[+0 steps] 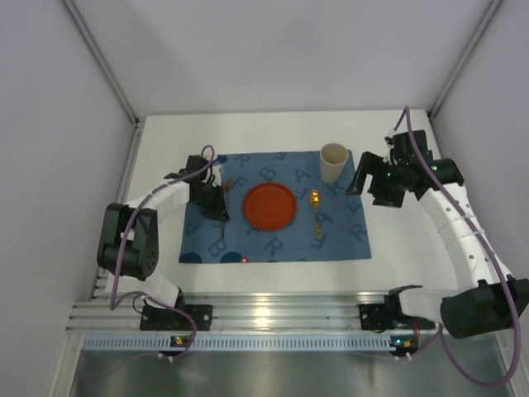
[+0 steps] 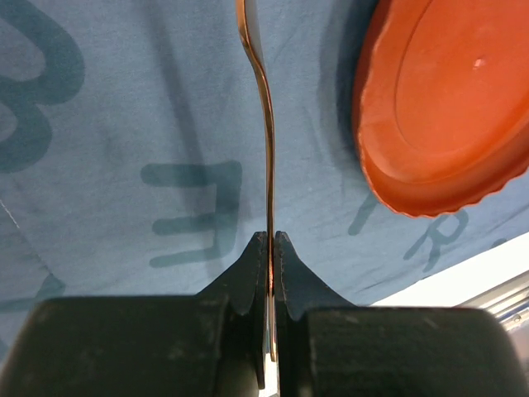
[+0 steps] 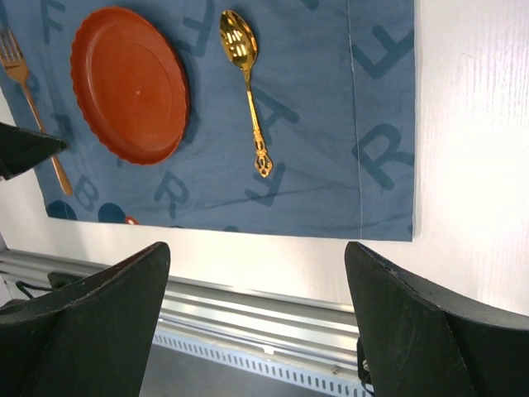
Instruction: Set the dinner table for one person
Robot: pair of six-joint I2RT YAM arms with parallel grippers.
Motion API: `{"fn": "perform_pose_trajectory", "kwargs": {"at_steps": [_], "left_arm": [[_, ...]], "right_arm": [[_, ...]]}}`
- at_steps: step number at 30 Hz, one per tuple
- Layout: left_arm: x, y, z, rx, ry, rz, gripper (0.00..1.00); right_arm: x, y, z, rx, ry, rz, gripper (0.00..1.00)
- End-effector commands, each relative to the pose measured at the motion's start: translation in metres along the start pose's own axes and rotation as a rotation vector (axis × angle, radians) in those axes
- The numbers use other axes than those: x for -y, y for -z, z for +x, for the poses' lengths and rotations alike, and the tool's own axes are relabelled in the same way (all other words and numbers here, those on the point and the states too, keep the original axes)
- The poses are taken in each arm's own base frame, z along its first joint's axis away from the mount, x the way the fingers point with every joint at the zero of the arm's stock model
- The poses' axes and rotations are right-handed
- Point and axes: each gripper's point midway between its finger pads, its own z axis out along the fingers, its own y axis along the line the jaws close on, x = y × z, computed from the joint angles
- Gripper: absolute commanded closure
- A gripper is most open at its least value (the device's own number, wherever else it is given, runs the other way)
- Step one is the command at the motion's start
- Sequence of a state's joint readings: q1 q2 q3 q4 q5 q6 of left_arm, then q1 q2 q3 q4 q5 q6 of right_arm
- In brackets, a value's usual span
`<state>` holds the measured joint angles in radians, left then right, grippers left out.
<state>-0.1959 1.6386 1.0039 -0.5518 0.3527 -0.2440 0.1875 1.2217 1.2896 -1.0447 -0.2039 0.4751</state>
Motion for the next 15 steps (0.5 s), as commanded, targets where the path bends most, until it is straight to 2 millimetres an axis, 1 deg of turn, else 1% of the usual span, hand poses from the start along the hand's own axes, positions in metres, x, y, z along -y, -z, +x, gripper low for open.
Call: {"fn": "perform_pose_trajectory", "kwargs": {"at_steps": [1, 4, 5, 7, 8, 10, 11, 15], "left_arm": [[-0.001, -0.005, -0.006, 0.024, -0.01, 0.018, 1.0], [-0.004, -0.005, -0.003, 0.029, -0.001, 0.007, 1.0], [-0.006, -0.005, -0.002, 0.03, 0.001, -0.005, 0.94], [-0.007, -0.004, -0.001, 0.032, 0.006, -0.009, 0.89], [-0.01, -0.004, -0.001, 0.034, 0.006, -0.024, 0.82], [-0.013, -0.003, -0.001, 0.035, 0.01, -0.036, 0.75], [-0.018, -0.002, -0.002, 0.043, 0.013, -0.066, 0.72], [-0.028, 0.002, -0.005, 0.057, 0.029, -0.107, 0.7]], "right_arm": [[-0.003, 0.008, 0.003, 0.021, 0.029, -0.018, 0.13], [-0.001, 0.007, 0.003, 0.022, 0.028, -0.011, 0.14], [-0.001, 0.007, 0.003, 0.022, 0.028, -0.011, 0.14], [0.001, 0.005, 0.005, 0.016, 0.028, -0.008, 0.14], [0.0, 0.005, 0.004, 0.019, 0.027, -0.009, 0.14], [0.001, 0.004, 0.005, 0.017, 0.027, -0.01, 0.14], [0.001, 0.003, 0.005, 0.016, 0.026, -0.009, 0.13], [0.0, 0.003, 0.004, 0.017, 0.028, -0.013, 0.14]]}}
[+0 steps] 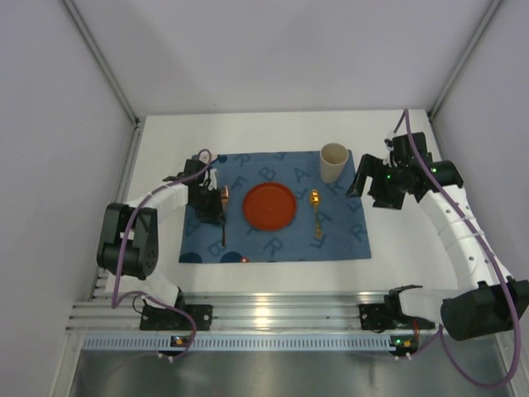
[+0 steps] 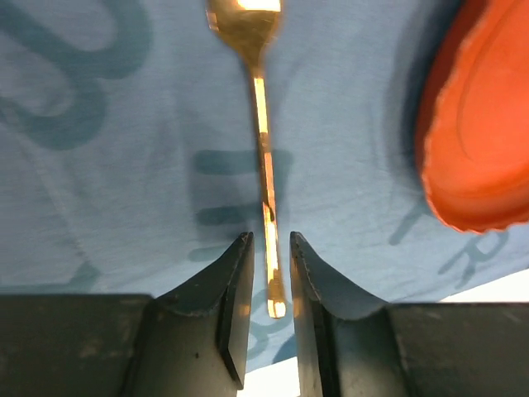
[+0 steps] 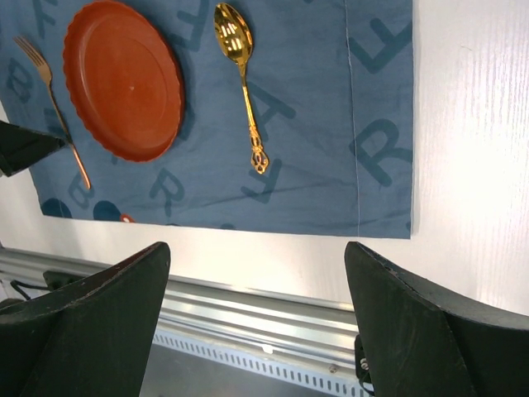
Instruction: Set the dinner table for one person
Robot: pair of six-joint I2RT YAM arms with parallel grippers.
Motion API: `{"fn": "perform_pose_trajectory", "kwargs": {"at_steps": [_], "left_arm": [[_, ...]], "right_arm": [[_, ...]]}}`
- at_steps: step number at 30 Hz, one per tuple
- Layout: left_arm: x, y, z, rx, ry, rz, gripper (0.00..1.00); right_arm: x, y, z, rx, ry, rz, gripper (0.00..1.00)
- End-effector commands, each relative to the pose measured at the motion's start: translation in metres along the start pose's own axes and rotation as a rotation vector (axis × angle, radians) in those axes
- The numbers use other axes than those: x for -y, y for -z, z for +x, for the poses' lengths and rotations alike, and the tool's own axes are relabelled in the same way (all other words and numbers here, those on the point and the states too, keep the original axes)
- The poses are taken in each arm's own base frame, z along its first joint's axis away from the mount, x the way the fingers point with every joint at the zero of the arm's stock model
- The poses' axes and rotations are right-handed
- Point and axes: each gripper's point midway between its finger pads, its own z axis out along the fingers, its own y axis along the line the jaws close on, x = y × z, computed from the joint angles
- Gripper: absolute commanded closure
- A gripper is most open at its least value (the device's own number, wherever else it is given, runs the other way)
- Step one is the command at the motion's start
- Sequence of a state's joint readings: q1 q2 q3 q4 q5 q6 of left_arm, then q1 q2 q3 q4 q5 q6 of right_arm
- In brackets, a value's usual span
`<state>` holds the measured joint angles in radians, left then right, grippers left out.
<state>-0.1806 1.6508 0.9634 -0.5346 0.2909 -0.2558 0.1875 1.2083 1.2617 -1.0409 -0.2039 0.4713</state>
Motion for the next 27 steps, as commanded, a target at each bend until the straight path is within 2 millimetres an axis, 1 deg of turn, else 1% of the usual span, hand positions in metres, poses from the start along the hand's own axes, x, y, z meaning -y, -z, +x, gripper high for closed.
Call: {"fn": "perform_pose_trajectory", "kwargs": {"at_steps": [1, 5, 7, 9, 10, 11, 12, 13, 14, 16, 17, 18, 19, 20, 21, 22, 23, 24, 25, 26, 27], "left_arm": [[-0.008, 0.01, -0.016, 0.071, -0.003, -0.04, 0.7], [-0.012, 0.019, -0.023, 0.105, 0.006, -0.076, 0.68], [-0.012, 0.03, -0.032, 0.14, 0.005, -0.096, 0.63], [-0.01, 0.046, -0.042, 0.194, 0.01, -0.116, 0.59], [-0.008, 0.055, -0.049, 0.22, 0.013, -0.123, 0.52], [-0.005, 0.069, -0.055, 0.259, 0.016, -0.129, 0.48], [-0.004, 0.076, -0.059, 0.28, 0.023, -0.134, 0.46], [-0.004, 0.087, -0.063, 0.305, 0.031, -0.156, 0.43], [0.0, 0.101, -0.067, 0.346, 0.032, -0.151, 0.41], [0.008, 0.119, -0.069, 0.392, 0.05, -0.134, 0.37], [0.012, 0.135, -0.068, 0.434, 0.058, -0.132, 0.25], [0.013, 0.144, -0.066, 0.455, 0.088, -0.128, 0.1], [0.014, 0.15, -0.064, 0.474, 0.1, -0.129, 0.08], [0.019, 0.167, -0.063, 0.525, 0.102, -0.112, 0.02], [0.02, 0.173, -0.058, 0.537, 0.119, -0.107, 0.02], [0.024, 0.182, -0.055, 0.555, 0.122, -0.095, 0.02], [0.019, 0.201, -0.054, 0.621, 0.137, -0.132, 0.02], [0.018, 0.211, -0.05, 0.645, 0.152, -0.137, 0.02], [0.017, 0.222, -0.048, 0.68, 0.157, -0.144, 0.02], [0.015, 0.243, -0.045, 0.761, 0.169, -0.156, 0.02], [0.015, 0.255, -0.046, 0.818, 0.175, -0.152, 0.01]], "right_arm": [[-0.004, 0.006, -0.002, 0.025, 0.027, -0.019, 0.14], [-0.004, 0.006, -0.001, 0.026, 0.029, -0.021, 0.14], [-0.004, 0.007, -0.001, 0.029, 0.032, -0.019, 0.13], [-0.003, 0.009, -0.001, 0.034, 0.037, -0.015, 0.14], [-0.003, 0.01, -0.002, 0.04, 0.044, -0.014, 0.14], [-0.004, 0.012, -0.003, 0.049, 0.052, -0.019, 0.13], [-0.007, 0.017, -0.007, 0.071, 0.06, -0.03, 0.13], [-0.009, 0.021, -0.009, 0.083, 0.075, -0.037, 0.12], [-0.01, 0.025, -0.012, 0.1, 0.08, -0.042, 0.11], [-0.018, 0.041, -0.02, 0.17, 0.087, -0.071, 0.05], [-0.02, 0.047, -0.022, 0.202, 0.084, -0.086, 0.01], [-0.03, 0.06, -0.025, 0.261, 0.101, -0.144, 0.0], [-0.032, 0.065, -0.024, 0.283, 0.098, -0.164, 0.0], [-0.036, 0.071, -0.024, 0.307, 0.099, -0.188, 0.0], [-0.04, 0.08, -0.019, 0.333, 0.107, -0.229, 0.0], [-0.046, 0.086, -0.021, 0.364, 0.112, -0.262, 0.0], [-0.046, 0.087, -0.018, 0.371, 0.111, -0.275, 0.0], [-0.047, 0.096, -0.015, 0.399, 0.117, -0.296, 0.0], [-0.048, 0.099, -0.016, 0.426, 0.112, -0.308, 0.0], [-0.044, 0.102, -0.01, 0.452, 0.112, -0.315, 0.0], [-0.043, 0.105, -0.012, 0.497, 0.108, -0.317, 0.0]]}}
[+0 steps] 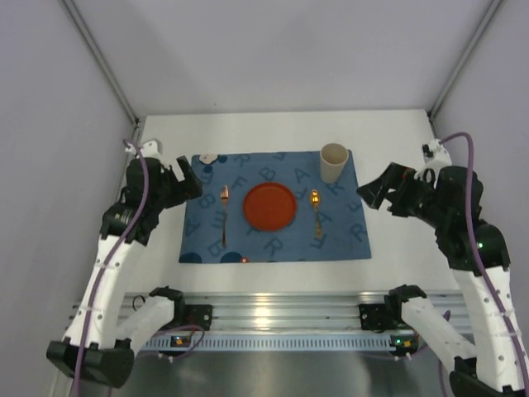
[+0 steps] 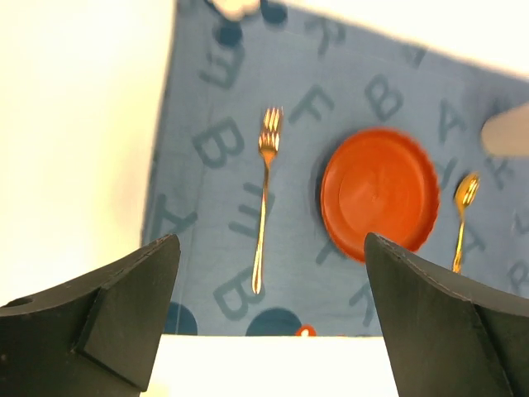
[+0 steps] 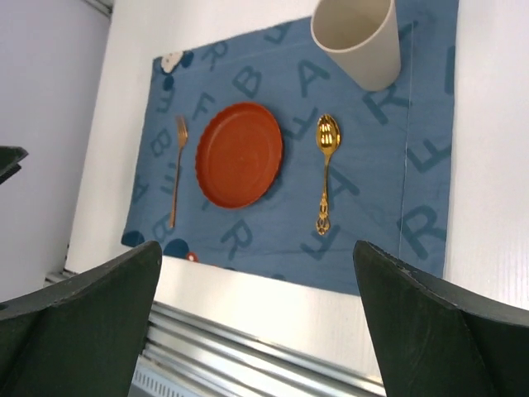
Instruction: Set the dinner table for one person
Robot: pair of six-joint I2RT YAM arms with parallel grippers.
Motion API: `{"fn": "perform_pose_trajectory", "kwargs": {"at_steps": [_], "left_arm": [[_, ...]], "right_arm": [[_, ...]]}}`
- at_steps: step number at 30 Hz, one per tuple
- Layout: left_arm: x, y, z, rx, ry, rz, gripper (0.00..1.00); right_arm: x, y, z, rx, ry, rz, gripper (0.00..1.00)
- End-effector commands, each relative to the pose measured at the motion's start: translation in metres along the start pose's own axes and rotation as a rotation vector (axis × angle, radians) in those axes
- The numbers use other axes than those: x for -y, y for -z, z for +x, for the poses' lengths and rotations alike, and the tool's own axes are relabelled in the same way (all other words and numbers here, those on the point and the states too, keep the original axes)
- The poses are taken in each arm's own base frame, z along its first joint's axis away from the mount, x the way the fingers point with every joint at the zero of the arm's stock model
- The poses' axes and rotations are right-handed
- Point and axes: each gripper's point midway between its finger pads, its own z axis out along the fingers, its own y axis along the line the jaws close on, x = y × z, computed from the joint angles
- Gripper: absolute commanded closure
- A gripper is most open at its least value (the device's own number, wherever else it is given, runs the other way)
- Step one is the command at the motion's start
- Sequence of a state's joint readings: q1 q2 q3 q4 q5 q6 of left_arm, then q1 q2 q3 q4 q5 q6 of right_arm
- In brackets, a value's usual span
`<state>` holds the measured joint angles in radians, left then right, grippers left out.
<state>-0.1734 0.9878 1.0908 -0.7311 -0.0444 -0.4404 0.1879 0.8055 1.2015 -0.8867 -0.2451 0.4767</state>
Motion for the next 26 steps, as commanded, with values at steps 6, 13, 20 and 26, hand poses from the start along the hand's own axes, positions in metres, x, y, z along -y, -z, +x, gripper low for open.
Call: {"fn": "perform_pose_trajectory", "kwargs": {"at_steps": [6, 13, 20, 26], "left_arm": [[-0.026, 0.081, -0.031, 0.515, -0.023, 0.035, 0.02], [-0.054, 0.11, -0.02, 0.708, -0.064, -0.01, 0.01], [-0.06, 0.107, -0.008, 0.62, -0.07, -0.044, 0.02], [-0.056, 0.107, -0.003, 0.602, -0.121, -0.019, 0.01]], "right_arm": [[0.006, 0.008, 0.026, 0.165, -0.025, -0.097, 0.0], [0.013, 0.011, 0.046, 0.184, -0.083, -0.118, 0.0], [0.014, 0.002, 0.057, 0.128, -0.089, -0.124, 0.0], [0.012, -0.008, 0.054, 0.122, -0.085, -0.136, 0.0]]}}
